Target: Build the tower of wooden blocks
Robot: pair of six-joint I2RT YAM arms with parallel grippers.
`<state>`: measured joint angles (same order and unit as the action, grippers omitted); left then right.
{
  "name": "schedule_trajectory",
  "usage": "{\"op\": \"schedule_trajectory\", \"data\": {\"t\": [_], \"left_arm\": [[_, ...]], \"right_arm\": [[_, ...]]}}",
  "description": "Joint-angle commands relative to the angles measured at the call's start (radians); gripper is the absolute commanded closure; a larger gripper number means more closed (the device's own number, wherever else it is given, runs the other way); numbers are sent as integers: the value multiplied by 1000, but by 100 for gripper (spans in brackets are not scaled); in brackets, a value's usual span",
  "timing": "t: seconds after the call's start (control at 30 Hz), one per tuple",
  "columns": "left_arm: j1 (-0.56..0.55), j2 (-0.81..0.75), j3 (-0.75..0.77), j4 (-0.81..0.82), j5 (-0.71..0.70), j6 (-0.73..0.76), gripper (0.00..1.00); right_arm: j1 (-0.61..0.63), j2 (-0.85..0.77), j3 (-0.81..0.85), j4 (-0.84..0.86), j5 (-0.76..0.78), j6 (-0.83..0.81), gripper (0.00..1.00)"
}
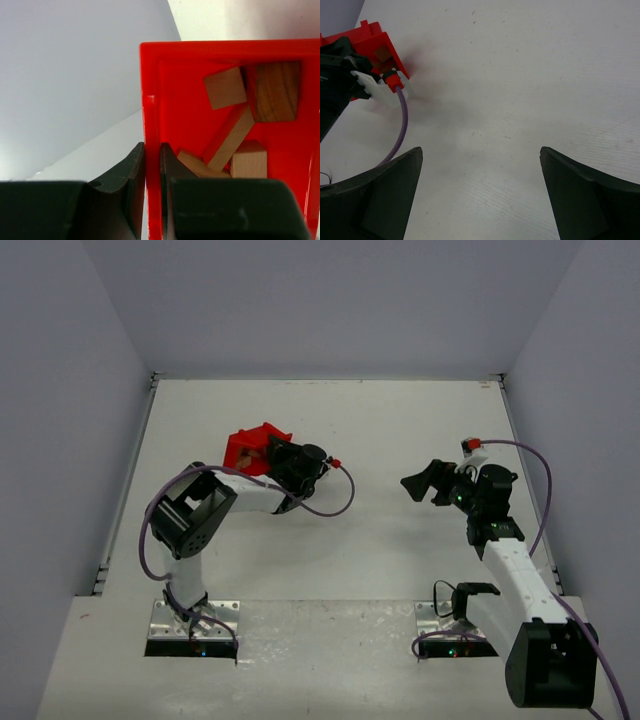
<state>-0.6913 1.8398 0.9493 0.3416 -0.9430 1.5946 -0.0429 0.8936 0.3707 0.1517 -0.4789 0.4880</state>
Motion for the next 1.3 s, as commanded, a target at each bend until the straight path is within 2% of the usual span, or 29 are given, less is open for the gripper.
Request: {"op": "schedule_trajectory", "data": {"t": [0.0,0.63,1.27], "left_arm": [[-19,41,27,119,-121,117,100],[-126,177,45,169,-227,157,100],[-162,286,157,104,-269,76,100]], "right_arm": [[9,-2,48,10,18,-22,1],[9,7,45,12,14,-14,1],[9,-3,51,-8,27,-16,1]]}}
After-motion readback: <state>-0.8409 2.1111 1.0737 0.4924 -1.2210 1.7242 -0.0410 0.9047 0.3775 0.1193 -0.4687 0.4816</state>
